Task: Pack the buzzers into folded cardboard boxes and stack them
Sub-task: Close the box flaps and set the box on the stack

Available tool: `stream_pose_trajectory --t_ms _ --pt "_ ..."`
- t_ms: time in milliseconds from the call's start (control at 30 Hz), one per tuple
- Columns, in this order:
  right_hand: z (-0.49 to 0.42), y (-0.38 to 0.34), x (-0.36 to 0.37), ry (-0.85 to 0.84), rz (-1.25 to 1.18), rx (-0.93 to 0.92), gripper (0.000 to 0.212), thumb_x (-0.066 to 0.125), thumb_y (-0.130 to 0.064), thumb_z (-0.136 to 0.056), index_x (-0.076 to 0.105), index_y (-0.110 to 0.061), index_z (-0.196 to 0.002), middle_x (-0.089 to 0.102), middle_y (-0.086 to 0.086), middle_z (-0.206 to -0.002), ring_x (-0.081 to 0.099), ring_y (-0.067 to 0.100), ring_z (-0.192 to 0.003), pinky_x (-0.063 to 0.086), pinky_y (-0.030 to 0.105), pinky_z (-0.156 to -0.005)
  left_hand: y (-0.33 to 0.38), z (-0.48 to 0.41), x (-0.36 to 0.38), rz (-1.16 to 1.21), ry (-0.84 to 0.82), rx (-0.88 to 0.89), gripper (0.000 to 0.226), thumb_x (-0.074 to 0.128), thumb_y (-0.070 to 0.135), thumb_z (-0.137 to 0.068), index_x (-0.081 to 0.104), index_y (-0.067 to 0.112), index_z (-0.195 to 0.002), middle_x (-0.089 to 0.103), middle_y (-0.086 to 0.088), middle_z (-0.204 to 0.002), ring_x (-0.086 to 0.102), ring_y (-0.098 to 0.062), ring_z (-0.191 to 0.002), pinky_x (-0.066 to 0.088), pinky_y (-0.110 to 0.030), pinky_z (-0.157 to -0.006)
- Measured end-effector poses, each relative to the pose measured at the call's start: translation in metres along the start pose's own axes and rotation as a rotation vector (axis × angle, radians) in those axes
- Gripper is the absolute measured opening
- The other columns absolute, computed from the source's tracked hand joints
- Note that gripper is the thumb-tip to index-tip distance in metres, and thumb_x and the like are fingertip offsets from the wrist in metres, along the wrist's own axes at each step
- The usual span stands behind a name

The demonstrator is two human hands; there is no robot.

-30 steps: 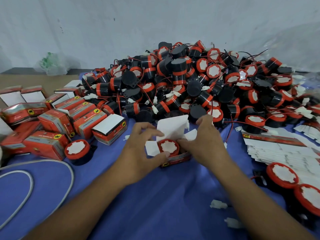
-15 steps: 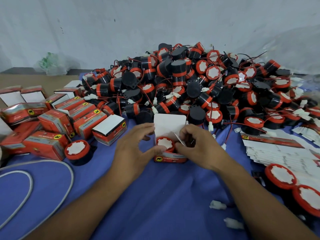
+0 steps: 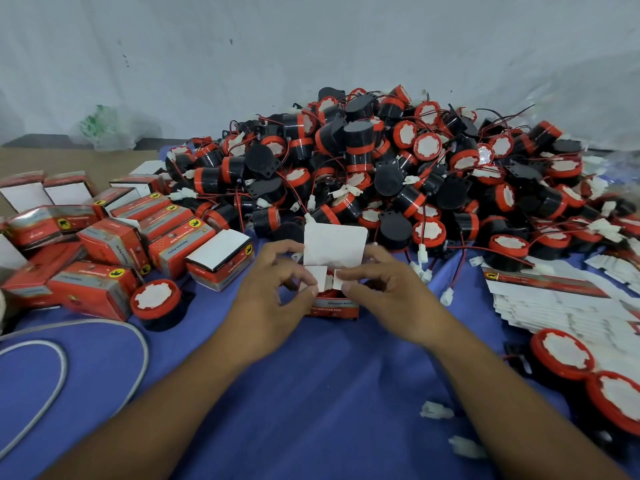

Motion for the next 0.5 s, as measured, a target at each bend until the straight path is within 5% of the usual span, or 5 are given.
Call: stream_pose_trajectory --t_ms 133,267,367,500 --pt "0.002 0.004 -0.001 -0.093 -0.065 0.024 0.022 0.070 -0.014 -0.092 0.053 -0.024 -0.102 0.063 -0.021 -0.098 0.063 -0.001 -0.089 0.050 0.021 -0.073 -0.013 -0.003 0.003 0.196 -0.026 -0.116 0.080 0.076 0.009 -0.084 0.029 0.040 -0.140 0.047 0.024 -0.124 0.058 -0.012 -0.084 0.056 -0.027 -0.075" --pt "0.001 -0.005 -0.002 -0.093 -0.104 -0.058 0.046 0.072 -0.007 -0.090 0.045 -0.031 -0.118 0.063 -0.013 -0.111 0.064 0.004 -0.106 0.054 0.023 -0.080 -0.010 -0.001 0.011 0.160 -0.129 -0.063 0.044 0.070 0.005 -0.090 0.058 0.029 -0.124 0.063 0.017 -0.099 0.057 -0.014 -0.073 0.047 -0.021 -0.065" --pt "0.004 -0.008 0.001 -0.143 0.013 -0.122 0.030 0.075 -0.021 -0.088 0.071 -0.031 -0.116 0.061 -0.017 -0.128 0.056 0.002 -0.122 0.051 0.023 -0.095 -0.017 0.000 0.011 0.158 -0.135 -0.131 0.032 0.068 -0.003 -0.088 0.070 0.015 -0.115 0.061 0.005 -0.124 0.062 -0.016 -0.089 0.047 -0.021 -0.070" --pt "0.007 -0.001 0.001 -0.193 0.123 -0.082 0.049 0.072 -0.058 -0.077 0.065 -0.047 -0.124 0.048 -0.027 -0.142 0.041 -0.009 -0.132 0.040 0.023 -0.108 -0.012 0.002 0.011 0.131 -0.187 -0.089 0.036 0.067 -0.001 -0.090 0.069 0.022 -0.117 0.054 0.011 -0.135 0.056 -0.002 -0.119 0.051 -0.026 -0.088"
Point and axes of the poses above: each hand's wrist, its own z-axis away from the middle knuckle, its own x-axis out of the palm, y = z × x, the point moved 10 cm from there along -z, towards the middle knuckle
